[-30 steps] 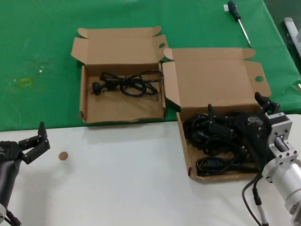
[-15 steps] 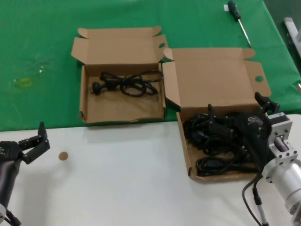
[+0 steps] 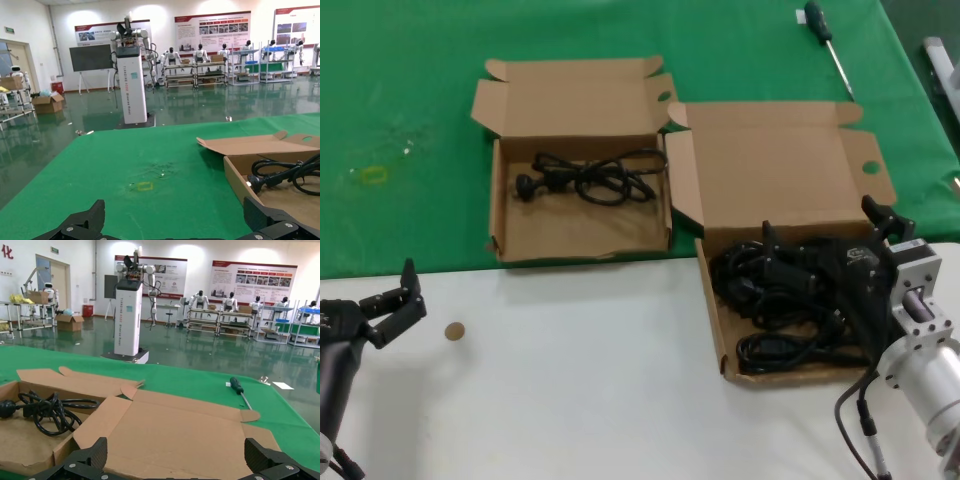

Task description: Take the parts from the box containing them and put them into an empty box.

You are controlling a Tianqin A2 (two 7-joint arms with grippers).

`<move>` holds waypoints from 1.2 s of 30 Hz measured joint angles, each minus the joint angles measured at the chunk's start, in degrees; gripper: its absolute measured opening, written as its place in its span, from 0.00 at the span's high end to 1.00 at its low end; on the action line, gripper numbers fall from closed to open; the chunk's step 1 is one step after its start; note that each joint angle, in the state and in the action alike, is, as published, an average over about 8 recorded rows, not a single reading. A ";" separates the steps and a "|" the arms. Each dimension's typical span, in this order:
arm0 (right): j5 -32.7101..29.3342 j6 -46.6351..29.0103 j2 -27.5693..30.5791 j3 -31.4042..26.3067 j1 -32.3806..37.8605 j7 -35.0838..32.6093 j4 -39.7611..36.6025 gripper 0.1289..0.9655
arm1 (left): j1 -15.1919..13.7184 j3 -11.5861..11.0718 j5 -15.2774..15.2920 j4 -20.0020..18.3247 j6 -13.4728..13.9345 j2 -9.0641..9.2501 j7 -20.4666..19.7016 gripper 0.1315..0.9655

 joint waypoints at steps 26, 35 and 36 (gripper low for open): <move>0.00 0.00 0.00 0.00 0.00 0.00 0.00 0.00 | 0.00 0.00 0.00 0.00 0.00 0.00 0.00 0.00; 0.00 0.00 0.00 0.00 0.00 0.00 0.00 0.00 | 0.00 0.00 0.00 0.00 0.00 0.00 0.00 0.00; 0.00 0.00 0.00 0.00 0.00 0.00 0.00 0.00 | 0.00 0.00 0.00 0.00 0.00 0.00 0.00 0.00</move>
